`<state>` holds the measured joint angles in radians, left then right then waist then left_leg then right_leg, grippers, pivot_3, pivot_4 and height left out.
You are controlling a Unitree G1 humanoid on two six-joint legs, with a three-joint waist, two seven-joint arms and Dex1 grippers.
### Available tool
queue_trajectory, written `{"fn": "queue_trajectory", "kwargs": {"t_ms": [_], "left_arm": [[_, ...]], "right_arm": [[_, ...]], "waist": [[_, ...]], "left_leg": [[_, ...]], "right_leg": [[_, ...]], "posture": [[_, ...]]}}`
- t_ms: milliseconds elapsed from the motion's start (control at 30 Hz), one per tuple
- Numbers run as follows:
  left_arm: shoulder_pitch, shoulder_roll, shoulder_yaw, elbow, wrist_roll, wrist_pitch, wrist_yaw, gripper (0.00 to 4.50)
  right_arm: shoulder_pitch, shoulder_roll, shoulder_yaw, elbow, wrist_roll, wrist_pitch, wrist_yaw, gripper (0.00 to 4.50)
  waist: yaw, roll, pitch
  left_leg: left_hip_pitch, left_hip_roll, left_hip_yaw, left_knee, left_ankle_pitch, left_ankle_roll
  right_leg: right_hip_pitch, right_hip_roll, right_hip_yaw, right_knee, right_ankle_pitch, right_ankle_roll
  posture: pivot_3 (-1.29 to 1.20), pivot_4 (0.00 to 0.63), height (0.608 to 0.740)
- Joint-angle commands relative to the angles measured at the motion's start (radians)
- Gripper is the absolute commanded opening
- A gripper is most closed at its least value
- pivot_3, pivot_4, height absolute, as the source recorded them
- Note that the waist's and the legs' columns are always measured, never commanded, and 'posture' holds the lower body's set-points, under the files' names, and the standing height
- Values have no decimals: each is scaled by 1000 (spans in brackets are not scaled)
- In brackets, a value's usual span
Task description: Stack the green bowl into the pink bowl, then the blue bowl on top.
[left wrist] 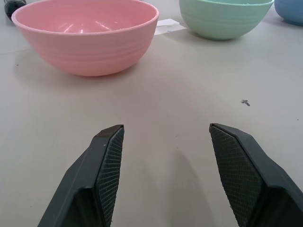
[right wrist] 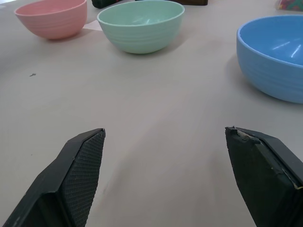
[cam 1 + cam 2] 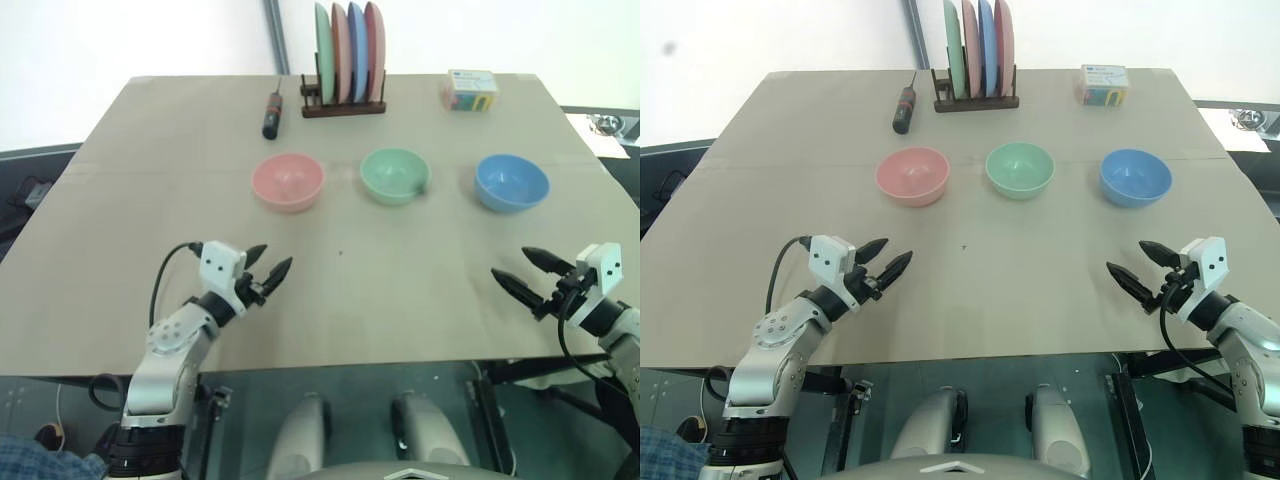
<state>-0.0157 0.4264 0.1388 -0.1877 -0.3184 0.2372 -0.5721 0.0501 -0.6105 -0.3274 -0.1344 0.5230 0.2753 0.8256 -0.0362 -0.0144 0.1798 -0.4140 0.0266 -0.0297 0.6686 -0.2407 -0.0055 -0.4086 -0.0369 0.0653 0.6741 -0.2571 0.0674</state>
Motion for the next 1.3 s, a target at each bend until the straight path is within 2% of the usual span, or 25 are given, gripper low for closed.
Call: {"fn": "queue_trajectory", "kwargs": {"t_ms": [33, 933, 1133, 1300], "left_arm": [[-7, -7, -5, -47, -28, -9, -15, 3062], [-23, -3, -28, -45, -34, -6, -31, 3062], [-112, 49, -118, -24, 126, 42, 29, 3062], [-288, 95, -198, -55, 269, 132, 77, 3062]], "right_arm": [[13, 2, -32, -22, 17, -22, 5, 4274], [42, 44, -20, -57, 19, -39, -14, 4274], [24, 74, -5, -133, 64, -44, -2, 4274], [20, 75, 13, -253, 136, 18, -18, 4274]], "waist": [[0, 0, 0], [1, 0, 0], [2, 0, 0], [5, 0, 0]], "left_leg": [[0, 0, 0, 0, 0, 0], [0, 0, 0, 0, 0, 0], [0, 0, 0, 0, 0, 0], [0, 0, -2, 0, 0, 0]], "right_leg": [[0, 0, 0, 0, 0, 0], [0, 0, 0, 0, 0, 0], [0, 0, 0, 0, 0, 0], [0, 1, -1, 0, 0, 0]], "posture": [[0, 150, 740], [0, 150, 740], [0, 150, 740], [0, 150, 740]]}}
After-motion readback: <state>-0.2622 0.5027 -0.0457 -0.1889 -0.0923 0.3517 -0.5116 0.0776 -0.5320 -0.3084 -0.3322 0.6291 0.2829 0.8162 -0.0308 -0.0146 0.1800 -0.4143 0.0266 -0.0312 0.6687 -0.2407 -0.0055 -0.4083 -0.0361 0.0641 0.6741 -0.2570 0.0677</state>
